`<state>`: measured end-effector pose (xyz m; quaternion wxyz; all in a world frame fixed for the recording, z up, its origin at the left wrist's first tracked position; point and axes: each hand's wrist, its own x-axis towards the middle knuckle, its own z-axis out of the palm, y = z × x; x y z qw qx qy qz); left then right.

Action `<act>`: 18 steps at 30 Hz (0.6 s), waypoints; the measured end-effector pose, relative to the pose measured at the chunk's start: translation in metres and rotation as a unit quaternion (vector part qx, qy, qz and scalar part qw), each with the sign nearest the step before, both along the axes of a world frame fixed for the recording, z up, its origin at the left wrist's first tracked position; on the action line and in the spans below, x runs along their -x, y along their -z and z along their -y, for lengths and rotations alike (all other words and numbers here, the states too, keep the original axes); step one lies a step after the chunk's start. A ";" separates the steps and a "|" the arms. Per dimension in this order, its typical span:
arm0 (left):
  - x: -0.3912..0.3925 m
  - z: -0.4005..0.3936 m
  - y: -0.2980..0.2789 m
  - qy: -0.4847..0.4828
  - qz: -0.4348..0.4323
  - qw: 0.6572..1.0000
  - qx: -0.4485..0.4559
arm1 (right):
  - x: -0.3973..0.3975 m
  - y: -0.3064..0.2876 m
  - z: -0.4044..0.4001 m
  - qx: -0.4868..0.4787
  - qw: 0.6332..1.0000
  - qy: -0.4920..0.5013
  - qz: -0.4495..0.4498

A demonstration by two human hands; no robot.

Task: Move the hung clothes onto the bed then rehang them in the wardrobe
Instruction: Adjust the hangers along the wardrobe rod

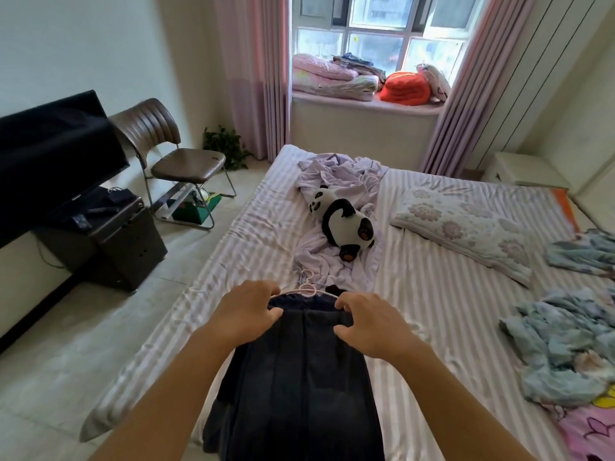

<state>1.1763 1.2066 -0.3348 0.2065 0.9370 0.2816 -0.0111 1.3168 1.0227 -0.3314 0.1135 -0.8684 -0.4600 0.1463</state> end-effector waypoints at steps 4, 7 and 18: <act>-0.038 -0.026 0.029 -0.009 -0.015 1.000 0.026 | -0.044 0.033 -0.021 0.013 1.000 0.012 -0.008; -0.066 -0.041 0.054 -0.018 -0.022 0.999 0.039 | -0.075 0.057 -0.038 0.013 1.000 0.019 -0.014; -0.166 -0.119 0.172 -0.087 -0.076 0.990 0.076 | -0.188 0.169 -0.110 0.031 0.994 0.084 -0.065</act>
